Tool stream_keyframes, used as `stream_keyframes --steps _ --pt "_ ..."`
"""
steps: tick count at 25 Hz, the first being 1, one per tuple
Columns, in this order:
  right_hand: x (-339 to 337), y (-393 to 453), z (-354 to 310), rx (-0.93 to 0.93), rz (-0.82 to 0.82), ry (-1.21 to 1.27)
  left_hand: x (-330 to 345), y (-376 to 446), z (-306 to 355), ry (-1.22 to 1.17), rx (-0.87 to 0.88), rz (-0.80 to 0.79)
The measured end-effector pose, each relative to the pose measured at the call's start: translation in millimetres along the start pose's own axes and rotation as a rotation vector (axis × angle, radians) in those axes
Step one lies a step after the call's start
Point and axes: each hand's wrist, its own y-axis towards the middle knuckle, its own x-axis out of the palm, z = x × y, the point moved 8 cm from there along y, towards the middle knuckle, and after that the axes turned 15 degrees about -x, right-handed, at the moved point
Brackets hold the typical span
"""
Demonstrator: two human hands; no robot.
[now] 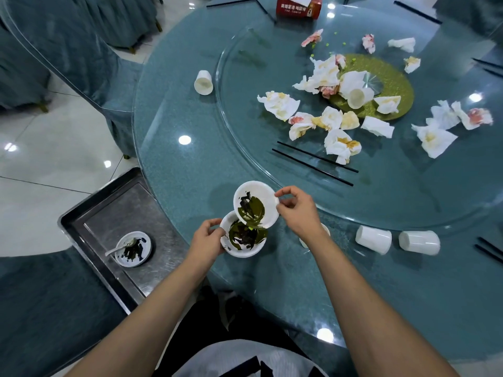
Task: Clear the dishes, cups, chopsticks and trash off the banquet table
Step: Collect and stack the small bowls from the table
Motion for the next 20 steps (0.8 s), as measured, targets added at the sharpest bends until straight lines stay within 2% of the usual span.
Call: stream_keyframes --steps 7,12,20 --pt "30.3 -11.0 -2.8 -0.045 -0.218 -0.102 -1.1 -2.9 -0.8 -0.078 -0.021 0.017" --pt "32.8 -14.4 7.4 -0.006 -0.175 -0.171 -0.7 -6.1 0.7 -0.084 -0.022 0.026" --pt "54.7 -23.7 20.2 0.065 -0.254 -0.130 -1.6 -12.5 3.2 -0.121 -0.039 0.002"
